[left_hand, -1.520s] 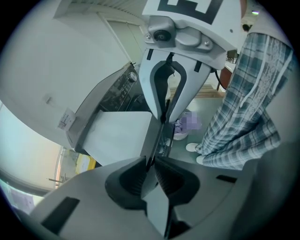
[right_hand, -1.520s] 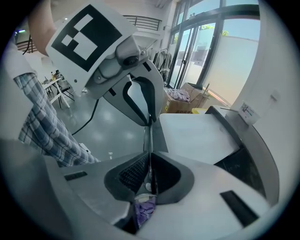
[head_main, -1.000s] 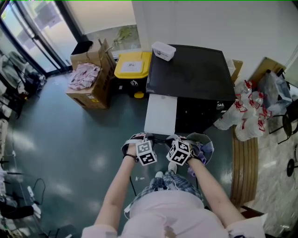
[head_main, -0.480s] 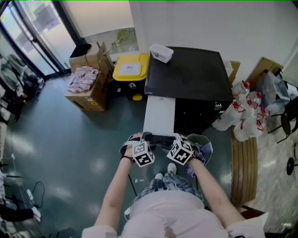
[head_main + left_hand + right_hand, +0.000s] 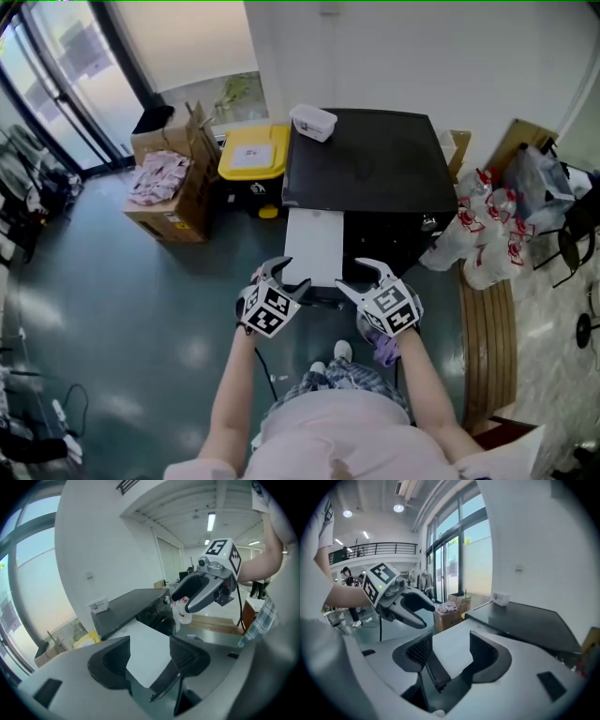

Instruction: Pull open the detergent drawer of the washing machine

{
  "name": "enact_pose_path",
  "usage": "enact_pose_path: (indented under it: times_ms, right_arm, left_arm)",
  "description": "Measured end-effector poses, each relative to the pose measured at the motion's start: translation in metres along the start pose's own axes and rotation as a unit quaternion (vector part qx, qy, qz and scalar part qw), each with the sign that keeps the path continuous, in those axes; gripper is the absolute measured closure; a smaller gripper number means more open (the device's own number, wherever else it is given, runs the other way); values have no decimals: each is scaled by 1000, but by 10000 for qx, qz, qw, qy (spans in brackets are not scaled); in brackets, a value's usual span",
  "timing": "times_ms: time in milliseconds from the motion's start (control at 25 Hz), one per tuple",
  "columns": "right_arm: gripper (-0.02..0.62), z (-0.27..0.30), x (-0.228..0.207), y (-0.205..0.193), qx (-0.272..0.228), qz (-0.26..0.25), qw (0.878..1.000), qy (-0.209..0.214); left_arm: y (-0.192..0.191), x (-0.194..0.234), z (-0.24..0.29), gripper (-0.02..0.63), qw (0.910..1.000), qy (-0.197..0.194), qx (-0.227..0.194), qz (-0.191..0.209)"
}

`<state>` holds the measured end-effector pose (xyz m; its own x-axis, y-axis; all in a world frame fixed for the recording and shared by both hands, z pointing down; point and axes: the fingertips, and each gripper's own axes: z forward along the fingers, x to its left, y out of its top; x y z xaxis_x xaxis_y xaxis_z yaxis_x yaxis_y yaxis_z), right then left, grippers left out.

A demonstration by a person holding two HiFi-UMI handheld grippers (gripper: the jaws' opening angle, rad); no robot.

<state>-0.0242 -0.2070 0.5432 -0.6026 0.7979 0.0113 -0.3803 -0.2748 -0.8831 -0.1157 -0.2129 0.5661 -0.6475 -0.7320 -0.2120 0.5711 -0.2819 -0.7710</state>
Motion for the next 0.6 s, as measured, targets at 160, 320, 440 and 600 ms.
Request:
enact_pose_path:
  times_ms: [160, 320, 440, 600]
  right_arm:
    - [368, -36, -34, 27, -847, 538, 9935, -546]
    - [414, -78, -63, 44, -1763, 1022, 9733, -1059]
    - [452, -104, -80, 45, -2092, 1107, 9603, -1475]
    - [514, -130, -97, 43, -2310, 1114, 9459, -1988]
  left_arm:
    - [33, 21, -15, 338, 9947, 358, -715, -653]
    - [56, 39, -32, 420, 9816, 809, -1318, -1122]
    - [62, 48, -39, 476, 9742, 1095, -1558, -1214]
    - [70, 56, -49, 534, 9652, 1396, -1786, -1304]
